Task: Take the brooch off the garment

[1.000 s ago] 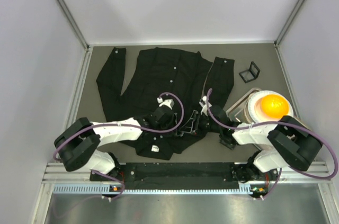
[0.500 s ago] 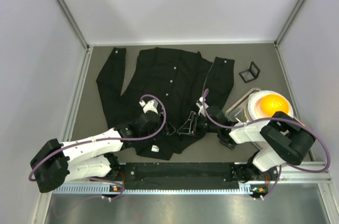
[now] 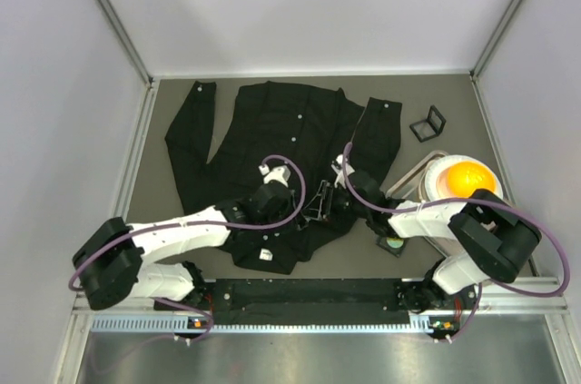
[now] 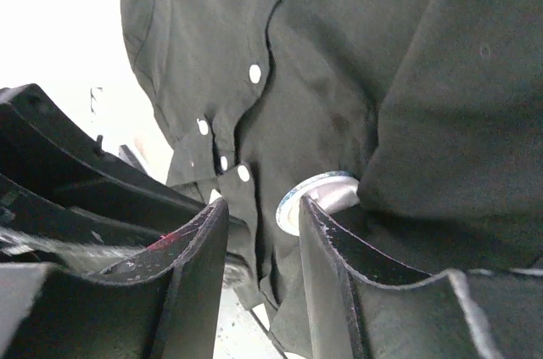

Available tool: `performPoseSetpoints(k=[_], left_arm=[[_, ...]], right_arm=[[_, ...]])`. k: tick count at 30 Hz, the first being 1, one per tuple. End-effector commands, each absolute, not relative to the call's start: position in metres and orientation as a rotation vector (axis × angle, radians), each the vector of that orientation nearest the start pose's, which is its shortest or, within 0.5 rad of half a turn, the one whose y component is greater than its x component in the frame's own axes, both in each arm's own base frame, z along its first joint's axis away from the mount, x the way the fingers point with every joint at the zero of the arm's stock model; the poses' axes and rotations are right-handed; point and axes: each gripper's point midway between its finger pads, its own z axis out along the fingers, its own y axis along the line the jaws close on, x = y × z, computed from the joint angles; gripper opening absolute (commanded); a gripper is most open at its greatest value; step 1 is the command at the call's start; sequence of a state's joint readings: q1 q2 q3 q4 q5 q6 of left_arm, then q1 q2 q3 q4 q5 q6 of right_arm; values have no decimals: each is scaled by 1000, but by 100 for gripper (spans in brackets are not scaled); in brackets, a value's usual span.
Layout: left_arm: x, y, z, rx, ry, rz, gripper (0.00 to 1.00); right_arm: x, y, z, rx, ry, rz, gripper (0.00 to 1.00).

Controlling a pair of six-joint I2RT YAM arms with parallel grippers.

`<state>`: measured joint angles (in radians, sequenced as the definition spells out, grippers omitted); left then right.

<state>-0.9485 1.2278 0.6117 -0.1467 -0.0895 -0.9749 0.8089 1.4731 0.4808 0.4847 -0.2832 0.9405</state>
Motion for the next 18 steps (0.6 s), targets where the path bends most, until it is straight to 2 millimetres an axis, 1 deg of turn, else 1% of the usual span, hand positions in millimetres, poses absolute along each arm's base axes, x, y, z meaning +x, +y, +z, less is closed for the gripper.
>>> performPoseSetpoints(k=[1,3,5,8,12,14,15,16,17,18], left_arm=[[184,-305,87,102,2477,-848,30],[185,-305,77,136,2498,-811,30],[187,-307,73,154,2503,-790,29],[193,-305,65,150,2515,-725,24],[197,-308,67,142,2496,-739,25],[195,-311,68,172,2495,-756,31],[191,-317,69,206,2492,-807,37],[191,-319,69,223,2482,-811,40],[184,-324,69,284,2486,-832,43],[183,-326,68,311,2479,-822,45]], right_arm=[[206,337,99,-142,2278,1275,40],[204,334,97,-148,2290,1259,40],[204,331,97,-143,2288,1252,40],[203,330,97,-147,2287,1252,40],[201,331,96,-159,2294,1259,40],[201,331,96,-160,2294,1260,40],[201,330,96,-153,2296,1259,40],[201,328,94,-143,2310,1245,40],[201,326,97,-139,2303,1243,40],[202,323,97,-123,2313,1229,40]])
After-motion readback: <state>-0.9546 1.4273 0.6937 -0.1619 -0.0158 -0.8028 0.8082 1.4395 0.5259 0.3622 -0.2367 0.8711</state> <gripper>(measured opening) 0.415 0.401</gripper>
